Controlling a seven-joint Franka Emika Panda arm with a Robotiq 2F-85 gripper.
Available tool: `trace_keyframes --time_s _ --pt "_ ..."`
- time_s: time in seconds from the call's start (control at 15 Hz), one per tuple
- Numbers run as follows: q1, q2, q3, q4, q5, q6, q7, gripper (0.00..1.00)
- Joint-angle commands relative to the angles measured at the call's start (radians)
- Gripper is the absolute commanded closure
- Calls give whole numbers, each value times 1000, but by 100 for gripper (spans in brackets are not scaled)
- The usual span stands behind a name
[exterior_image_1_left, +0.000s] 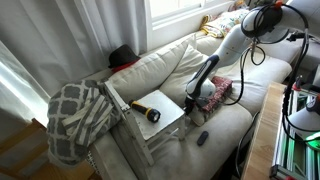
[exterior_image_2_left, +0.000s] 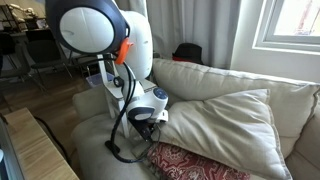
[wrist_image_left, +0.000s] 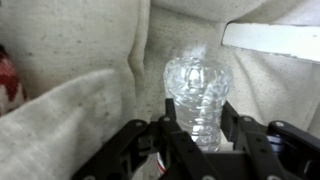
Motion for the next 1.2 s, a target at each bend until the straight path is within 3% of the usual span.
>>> trace_keyframes --time_s 0.0,0.27,0.6,0.87,0.93,1.0,1.07,1.13 --pt "-199 -39 93 -141 -38 66 -130 80" --pt "-377 -102 164 -312 -111 155 -200 80" --pt "-524 -170 210 -452 -236 254 -191 80" --pt "-468 -245 167 -469 -242 246 -103 80" --pt "-440 -258 158 -466 -238 240 -84 74" --pt "-388 -269 142 -451 -231 227 -58 31" --pt "-337 -272 127 -435 -226 208 -33 37" --pt "-284 -276 107 -416 -223 187 -8 36"
